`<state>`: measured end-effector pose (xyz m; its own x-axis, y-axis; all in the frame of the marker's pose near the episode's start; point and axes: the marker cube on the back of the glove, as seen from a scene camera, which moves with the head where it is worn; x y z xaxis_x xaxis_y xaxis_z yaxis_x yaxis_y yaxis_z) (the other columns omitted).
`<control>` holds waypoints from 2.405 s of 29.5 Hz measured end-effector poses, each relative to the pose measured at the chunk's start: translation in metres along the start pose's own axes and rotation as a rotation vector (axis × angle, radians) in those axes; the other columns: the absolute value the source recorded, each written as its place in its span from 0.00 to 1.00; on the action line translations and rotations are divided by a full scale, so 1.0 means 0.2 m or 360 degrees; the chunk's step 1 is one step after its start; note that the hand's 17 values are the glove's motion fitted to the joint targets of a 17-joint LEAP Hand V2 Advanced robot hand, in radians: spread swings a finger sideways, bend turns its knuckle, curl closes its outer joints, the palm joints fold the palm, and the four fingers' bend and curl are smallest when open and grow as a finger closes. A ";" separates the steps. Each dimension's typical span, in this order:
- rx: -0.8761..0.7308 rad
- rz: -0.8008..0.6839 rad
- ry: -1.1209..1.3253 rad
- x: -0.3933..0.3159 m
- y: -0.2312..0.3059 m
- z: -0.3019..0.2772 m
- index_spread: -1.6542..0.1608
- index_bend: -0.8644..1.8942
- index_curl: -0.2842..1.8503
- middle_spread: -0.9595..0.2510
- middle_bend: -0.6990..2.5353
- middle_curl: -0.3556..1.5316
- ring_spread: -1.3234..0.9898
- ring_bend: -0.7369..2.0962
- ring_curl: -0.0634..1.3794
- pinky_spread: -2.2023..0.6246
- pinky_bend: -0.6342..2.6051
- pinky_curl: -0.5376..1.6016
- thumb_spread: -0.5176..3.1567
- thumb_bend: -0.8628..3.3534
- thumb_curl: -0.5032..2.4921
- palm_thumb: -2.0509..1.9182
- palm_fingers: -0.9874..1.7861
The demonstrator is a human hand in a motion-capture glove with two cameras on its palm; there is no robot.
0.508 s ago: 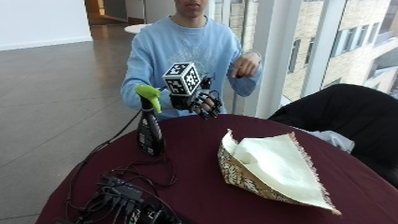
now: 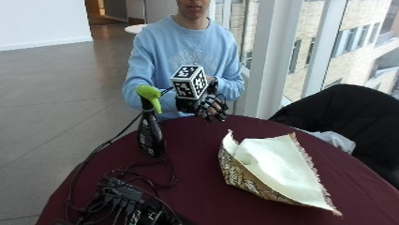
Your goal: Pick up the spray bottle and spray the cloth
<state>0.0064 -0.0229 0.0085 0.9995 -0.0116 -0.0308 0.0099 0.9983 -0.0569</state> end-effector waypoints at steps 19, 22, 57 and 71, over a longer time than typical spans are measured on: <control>-0.0080 0.0034 0.0104 0.01 0.03 -0.03 0.70 0.37 0.28 0.75 0.27 0.34 0.56 0.32 0.21 0.85 0.29 0.39 0.46 0.26 0.27 0.68 0.57; -0.0040 0.0042 0.0104 -0.01 0.13 -0.06 0.70 0.37 0.28 0.75 0.27 0.34 0.57 0.33 0.21 0.85 0.29 0.40 0.46 0.25 0.27 0.68 0.56; 0.0775 0.0759 -0.1152 0.82 0.98 -0.33 0.71 0.37 0.27 0.76 0.27 0.37 0.57 0.36 0.26 0.84 0.28 0.41 0.45 0.20 0.28 0.69 0.62; 0.0635 0.0711 -0.1236 0.96 0.62 -0.28 0.71 0.34 0.25 0.75 0.28 0.39 0.57 0.39 0.28 0.83 0.30 0.42 0.44 0.20 0.28 0.71 0.64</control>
<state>0.1973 0.0950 -0.0598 0.6550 0.2694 0.7059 -0.5071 0.8494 0.1464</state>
